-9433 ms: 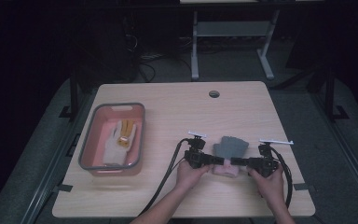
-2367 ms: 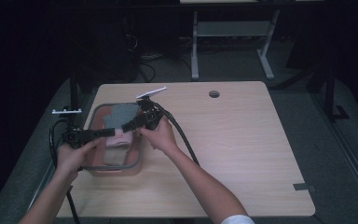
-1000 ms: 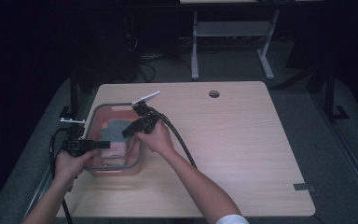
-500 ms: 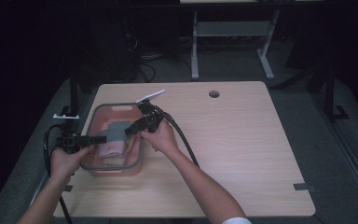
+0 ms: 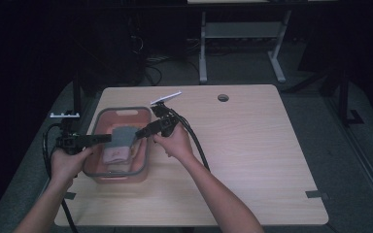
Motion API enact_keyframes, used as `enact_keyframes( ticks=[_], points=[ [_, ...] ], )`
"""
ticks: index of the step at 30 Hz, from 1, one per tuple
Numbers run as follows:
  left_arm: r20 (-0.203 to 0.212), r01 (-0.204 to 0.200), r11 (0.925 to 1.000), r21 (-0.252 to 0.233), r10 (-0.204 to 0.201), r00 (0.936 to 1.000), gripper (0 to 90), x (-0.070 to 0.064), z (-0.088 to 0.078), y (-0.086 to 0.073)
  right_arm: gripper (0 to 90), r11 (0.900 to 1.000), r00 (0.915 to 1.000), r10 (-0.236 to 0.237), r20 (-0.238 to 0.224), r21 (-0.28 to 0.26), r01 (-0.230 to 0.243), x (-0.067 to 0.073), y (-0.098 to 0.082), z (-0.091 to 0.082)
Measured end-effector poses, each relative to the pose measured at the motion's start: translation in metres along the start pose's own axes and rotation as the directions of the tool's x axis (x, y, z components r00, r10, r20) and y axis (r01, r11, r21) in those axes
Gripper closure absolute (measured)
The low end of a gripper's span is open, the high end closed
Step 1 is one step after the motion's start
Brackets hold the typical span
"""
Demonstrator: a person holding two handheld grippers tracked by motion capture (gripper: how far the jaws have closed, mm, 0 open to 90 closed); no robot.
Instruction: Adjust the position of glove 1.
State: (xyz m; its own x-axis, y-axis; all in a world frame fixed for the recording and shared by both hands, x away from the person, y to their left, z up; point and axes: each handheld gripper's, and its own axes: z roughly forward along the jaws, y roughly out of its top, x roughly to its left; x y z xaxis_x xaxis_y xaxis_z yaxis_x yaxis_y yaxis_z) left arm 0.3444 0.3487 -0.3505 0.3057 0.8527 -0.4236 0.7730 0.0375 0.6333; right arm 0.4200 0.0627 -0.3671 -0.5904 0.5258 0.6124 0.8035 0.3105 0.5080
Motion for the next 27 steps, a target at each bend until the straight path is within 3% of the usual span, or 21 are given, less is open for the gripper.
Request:
enact_keyframes(
  ticks=[14, 27],
  points=[
    [0.050, -0.015, 0.9992, -0.037, 0.016, 0.9986, 35.1, -0.022, 0.001, 0.006, 50.7, 0.999, 0.9992, 0.000, 0.039, -0.052, 0.002, -0.005, -0.011, -0.029],
    [0.076, -0.057, 0.9981, -0.025, 0.059, 0.9953, 31.9, -0.042, 0.012, 0.009, 47.0, 0.996, 0.9987, 0.031, 0.041, -0.083, -0.028, -0.018, -0.024, -0.051]
  ],
)
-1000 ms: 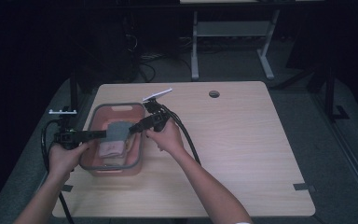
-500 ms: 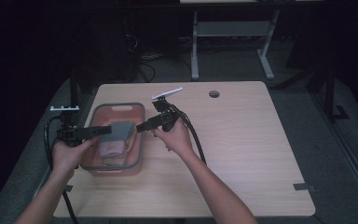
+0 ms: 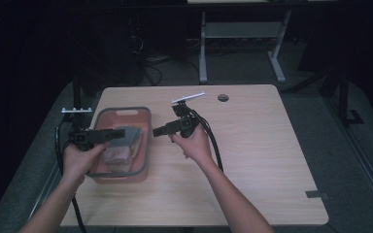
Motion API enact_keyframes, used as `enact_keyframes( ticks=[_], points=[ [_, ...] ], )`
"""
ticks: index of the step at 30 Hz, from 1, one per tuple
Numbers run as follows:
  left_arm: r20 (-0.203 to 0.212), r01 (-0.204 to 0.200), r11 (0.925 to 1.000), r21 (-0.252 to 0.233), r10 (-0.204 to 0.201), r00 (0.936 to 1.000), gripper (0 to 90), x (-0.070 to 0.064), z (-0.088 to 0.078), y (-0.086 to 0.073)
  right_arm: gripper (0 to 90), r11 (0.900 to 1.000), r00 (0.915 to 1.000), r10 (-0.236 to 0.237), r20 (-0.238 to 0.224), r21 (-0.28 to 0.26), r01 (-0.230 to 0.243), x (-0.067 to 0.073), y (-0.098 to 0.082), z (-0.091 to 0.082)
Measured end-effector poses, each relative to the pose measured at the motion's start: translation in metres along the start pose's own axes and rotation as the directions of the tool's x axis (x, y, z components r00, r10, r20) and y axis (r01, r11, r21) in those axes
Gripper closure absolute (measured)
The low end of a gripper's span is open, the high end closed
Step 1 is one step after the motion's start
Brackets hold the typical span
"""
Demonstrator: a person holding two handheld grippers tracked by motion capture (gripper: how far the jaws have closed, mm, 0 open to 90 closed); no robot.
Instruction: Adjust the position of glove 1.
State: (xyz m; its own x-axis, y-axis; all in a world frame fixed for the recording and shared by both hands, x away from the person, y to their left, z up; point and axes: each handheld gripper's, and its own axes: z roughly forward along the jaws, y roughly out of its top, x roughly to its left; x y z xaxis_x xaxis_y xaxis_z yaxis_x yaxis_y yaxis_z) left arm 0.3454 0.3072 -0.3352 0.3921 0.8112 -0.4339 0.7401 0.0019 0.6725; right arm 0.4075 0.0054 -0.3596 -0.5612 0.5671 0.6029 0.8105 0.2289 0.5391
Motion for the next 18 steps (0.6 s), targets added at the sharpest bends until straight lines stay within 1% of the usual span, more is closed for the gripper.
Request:
enact_keyframes(
  ticks=[3, 4, 10, 13, 15, 16, 17, 18],
  points=[
    [0.012, -0.006, 1.0000, 0.004, 0.006, 0.9999, 31.1, -0.003, 0.002, 0.002, 46.4, 1.000, 1.0000, 0.005, 0.004, -0.001, -0.005, -0.003, -0.002, -0.003],
    [0.017, 0.001, 1.0000, -0.002, -0.001, 0.9999, 31.1, -0.004, 0.003, 0.002, 46.2, 1.000, 1.0000, 0.004, 0.004, -0.003, -0.004, -0.005, -0.002, -0.005],
    [0.027, -0.012, 0.9999, 0.010, 0.012, 0.9996, 30.9, -0.010, 0.011, 0.006, 45.7, 1.000, 0.9997, 0.016, 0.018, -0.015, -0.016, -0.013, -0.004, -0.014],
    [0.033, -0.023, 0.9997, 0.005, 0.023, 0.9992, 30.9, -0.015, 0.013, 0.007, 45.6, 0.999, 0.9994, 0.024, 0.026, -0.027, -0.023, -0.015, -0.005, -0.020],
    [0.038, -0.030, 0.9995, 0.003, 0.030, 0.9988, 30.9, -0.018, 0.013, 0.008, 45.3, 0.999, 0.9992, 0.025, 0.032, -0.030, -0.024, -0.016, -0.006, -0.024],
    [0.043, -0.032, 0.9995, 0.002, 0.032, 0.9986, 30.8, -0.020, 0.013, 0.008, 45.2, 0.999, 0.9992, 0.017, 0.036, -0.035, -0.015, -0.017, -0.007, -0.026],
    [0.046, -0.037, 0.9993, 0.004, 0.037, 0.9983, 30.6, -0.021, 0.013, 0.008, 45.0, 0.999, 0.9990, 0.025, 0.037, -0.035, -0.024, -0.017, -0.007, -0.028],
    [0.047, -0.036, 0.9993, 0.002, 0.036, 0.9982, 30.6, -0.022, 0.013, 0.009, 44.9, 0.999, 0.9989, 0.023, 0.040, -0.039, -0.021, -0.017, -0.008, -0.030]
  ],
)
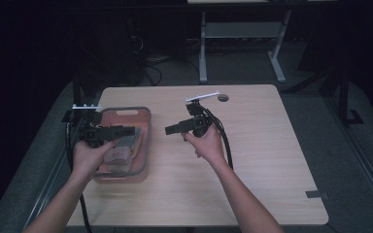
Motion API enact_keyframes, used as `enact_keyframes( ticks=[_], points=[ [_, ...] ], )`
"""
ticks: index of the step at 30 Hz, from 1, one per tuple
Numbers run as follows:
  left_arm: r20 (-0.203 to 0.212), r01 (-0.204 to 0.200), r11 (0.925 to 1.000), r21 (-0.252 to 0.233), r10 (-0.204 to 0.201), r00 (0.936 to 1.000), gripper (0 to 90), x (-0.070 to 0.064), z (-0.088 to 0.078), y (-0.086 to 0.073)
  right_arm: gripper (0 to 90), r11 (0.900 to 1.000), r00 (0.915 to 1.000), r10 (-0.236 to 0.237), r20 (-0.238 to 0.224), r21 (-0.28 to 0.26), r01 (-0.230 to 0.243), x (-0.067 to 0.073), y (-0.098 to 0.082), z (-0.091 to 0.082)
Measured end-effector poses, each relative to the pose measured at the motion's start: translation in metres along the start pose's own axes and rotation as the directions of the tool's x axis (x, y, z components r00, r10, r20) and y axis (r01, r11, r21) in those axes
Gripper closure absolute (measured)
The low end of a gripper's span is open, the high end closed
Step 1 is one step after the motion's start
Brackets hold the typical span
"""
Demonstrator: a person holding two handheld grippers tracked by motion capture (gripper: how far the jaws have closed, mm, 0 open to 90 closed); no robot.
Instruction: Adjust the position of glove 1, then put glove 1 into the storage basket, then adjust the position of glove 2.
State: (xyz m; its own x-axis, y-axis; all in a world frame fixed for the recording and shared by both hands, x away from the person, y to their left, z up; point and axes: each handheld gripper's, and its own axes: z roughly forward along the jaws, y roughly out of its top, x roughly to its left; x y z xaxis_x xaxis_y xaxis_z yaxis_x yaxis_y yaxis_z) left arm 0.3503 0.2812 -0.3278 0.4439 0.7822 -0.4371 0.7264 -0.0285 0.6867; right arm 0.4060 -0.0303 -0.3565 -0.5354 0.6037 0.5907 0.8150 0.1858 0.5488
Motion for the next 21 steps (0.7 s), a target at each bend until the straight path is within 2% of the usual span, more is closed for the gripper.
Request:
enact_keyframes(
  ticks=[13, 21],
  points=[
    [0.026, -0.022, 0.9996, 0.016, 0.021, 0.9994, 29.6, -0.012, 0.010, 0.002, 43.5, 0.999, 0.9988, 0.045, 0.016, -0.003, -0.045, -0.019, -0.014, -0.020],
    [0.040, -0.042, 0.9987, 0.031, 0.041, 0.9984, 28.9, -0.020, 0.017, 0.001, 43.1, 0.998, 0.9978, 0.056, 0.036, -0.013, -0.055, -0.029, -0.019, -0.032]
  ],
)
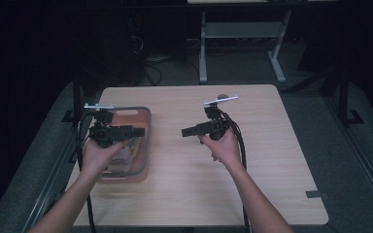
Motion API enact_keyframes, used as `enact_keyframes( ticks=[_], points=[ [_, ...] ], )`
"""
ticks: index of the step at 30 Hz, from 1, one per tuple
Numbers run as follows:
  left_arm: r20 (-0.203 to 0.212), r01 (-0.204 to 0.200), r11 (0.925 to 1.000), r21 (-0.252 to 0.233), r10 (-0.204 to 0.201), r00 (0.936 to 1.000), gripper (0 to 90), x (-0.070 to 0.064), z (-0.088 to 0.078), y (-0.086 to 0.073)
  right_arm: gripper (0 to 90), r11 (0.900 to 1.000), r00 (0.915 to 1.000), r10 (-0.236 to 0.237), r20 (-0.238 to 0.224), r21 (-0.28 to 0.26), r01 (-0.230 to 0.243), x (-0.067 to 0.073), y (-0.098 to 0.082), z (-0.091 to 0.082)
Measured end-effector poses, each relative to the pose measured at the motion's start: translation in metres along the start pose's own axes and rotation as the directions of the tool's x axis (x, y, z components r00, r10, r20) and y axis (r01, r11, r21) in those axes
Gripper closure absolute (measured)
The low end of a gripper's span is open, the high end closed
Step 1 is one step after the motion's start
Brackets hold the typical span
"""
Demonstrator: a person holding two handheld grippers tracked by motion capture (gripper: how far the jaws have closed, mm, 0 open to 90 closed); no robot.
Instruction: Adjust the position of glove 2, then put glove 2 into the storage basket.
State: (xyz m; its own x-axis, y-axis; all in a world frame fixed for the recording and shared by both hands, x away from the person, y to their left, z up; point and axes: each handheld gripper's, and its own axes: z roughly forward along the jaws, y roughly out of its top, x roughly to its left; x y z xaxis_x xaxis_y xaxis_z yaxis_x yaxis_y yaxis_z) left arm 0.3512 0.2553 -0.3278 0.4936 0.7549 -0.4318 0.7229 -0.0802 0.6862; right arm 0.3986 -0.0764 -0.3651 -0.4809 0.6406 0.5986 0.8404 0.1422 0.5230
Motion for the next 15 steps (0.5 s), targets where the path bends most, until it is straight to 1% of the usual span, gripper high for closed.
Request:
enact_keyframes(
  ticks=[4, 5, 6, 12, 15],
  points=[
    [0.010, -0.016, 0.9999, 0.006, 0.016, 0.9998, 28.9, -0.005, 0.002, -0.001, 43.1, 1.000, 0.9999, 0.010, 0.008, 0.002, -0.010, -0.005, -0.003, -0.004],
    [0.012, -0.014, 0.9999, 0.004, 0.014, 0.9998, 28.9, -0.007, 0.003, -0.001, 43.1, 1.000, 0.9999, 0.013, 0.007, 0.001, -0.013, -0.006, -0.004, -0.005],
    [0.015, -0.023, 0.9997, 0.009, 0.023, 0.9996, 28.9, -0.008, 0.004, 0.000, 43.0, 1.000, 0.9998, 0.016, 0.007, -0.004, -0.016, -0.007, -0.006, -0.006],
    [0.031, -0.028, 0.9995, 0.016, 0.027, 0.9991, 28.6, -0.014, 0.012, 0.001, 42.5, 0.999, 0.9994, 0.032, 0.015, -0.006, -0.031, -0.016, -0.011, -0.012],
    [0.034, -0.037, 0.9990, 0.024, 0.037, 0.9987, 28.4, -0.017, 0.016, 0.001, 42.4, 0.999, 0.9988, 0.042, 0.022, -0.010, -0.042, -0.021, -0.012, -0.016]
  ],
)
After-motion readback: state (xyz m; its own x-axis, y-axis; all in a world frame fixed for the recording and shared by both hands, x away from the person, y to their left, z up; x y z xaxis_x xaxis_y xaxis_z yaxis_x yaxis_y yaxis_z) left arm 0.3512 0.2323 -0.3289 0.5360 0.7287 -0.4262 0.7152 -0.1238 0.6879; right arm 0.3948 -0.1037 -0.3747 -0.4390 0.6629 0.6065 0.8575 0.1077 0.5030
